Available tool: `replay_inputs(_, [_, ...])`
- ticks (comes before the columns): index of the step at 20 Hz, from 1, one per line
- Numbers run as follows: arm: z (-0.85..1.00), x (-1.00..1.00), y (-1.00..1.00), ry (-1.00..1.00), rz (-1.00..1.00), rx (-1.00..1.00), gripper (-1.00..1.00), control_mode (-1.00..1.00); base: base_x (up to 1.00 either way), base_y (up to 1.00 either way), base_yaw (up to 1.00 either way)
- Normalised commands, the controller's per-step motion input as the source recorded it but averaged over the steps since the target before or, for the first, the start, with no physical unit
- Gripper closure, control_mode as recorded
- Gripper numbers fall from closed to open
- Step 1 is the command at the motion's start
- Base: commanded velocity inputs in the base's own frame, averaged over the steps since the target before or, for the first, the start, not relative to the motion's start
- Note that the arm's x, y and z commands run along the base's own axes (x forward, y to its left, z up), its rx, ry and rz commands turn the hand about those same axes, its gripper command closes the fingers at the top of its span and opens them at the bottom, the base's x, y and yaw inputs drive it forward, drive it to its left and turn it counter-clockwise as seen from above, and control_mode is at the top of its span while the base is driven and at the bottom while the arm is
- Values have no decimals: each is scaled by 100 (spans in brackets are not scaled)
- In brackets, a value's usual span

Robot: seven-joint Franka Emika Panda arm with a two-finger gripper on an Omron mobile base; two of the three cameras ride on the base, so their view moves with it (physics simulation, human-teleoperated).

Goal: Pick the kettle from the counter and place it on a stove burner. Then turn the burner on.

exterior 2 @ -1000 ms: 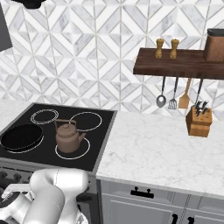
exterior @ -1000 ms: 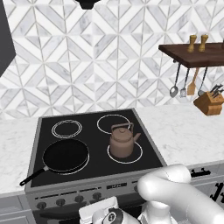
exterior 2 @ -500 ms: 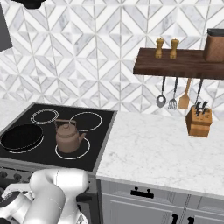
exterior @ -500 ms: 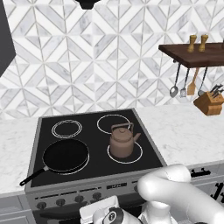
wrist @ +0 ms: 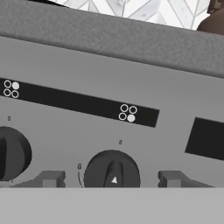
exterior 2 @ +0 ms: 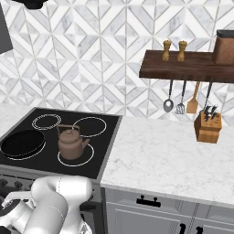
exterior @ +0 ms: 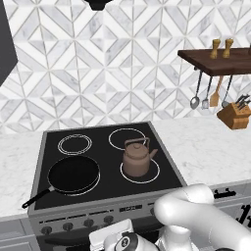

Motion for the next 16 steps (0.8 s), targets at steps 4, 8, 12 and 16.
replay_inputs(4, [0, 0, 0, 0, 0, 0, 100, -100, 0, 0, 0])
replay_inputs(8, [0, 0, 0, 0, 0, 0, 100, -100, 0, 0, 0])
replay_inputs(12, [0, 0, 6, -1, 4, 0, 100, -100, 0, 0, 0])
replay_inputs(16, [0, 0, 34, -1, 14, -13, 100, -100, 0, 0, 0])
